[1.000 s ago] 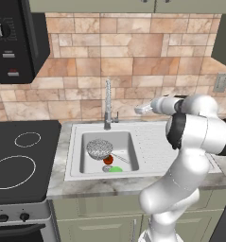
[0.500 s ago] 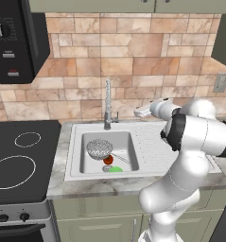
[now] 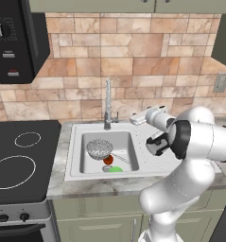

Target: Pick the strainer and cup and place them in the sink. Then turn on the water.

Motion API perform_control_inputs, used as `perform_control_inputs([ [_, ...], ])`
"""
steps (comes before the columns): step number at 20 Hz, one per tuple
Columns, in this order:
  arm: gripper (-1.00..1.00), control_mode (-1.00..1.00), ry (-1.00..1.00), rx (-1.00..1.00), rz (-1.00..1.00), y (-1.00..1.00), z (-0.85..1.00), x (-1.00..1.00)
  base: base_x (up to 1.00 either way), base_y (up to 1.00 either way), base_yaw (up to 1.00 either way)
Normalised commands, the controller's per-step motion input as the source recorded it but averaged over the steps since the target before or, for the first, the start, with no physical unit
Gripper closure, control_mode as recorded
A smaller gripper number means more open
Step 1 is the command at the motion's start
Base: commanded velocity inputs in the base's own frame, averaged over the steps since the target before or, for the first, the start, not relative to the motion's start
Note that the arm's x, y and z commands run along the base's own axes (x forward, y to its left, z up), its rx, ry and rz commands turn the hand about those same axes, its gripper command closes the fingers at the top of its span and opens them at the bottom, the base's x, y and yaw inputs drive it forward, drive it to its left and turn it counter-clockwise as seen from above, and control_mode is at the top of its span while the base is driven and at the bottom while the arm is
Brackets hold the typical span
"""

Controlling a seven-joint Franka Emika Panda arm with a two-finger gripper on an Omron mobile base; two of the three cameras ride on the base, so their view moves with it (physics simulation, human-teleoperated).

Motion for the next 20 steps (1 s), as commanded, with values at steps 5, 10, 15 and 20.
perform_control_inputs([
  [5, -1.0, -1.0, -0.05, 0.0, 0.09, 0.0, -0.09, -0.04, 0.0, 0.0, 0.0],
  [10, -1.0, -1.0, -0.03, 0.0, 0.12, -0.02, 0.0, 0.0, 0.0, 0.0, 0.0],
  [15, -1.0, -1.0, -0.01, 0.0, 0.14, -0.11, -0.01, 0.0, 0.0, 0.0, 0.0],
  [20, -1.0, -1.0, 0.0, 0.0, 0.12, -0.16, -0.12, 0.0, 0.0, 0.0, 0.0],
])
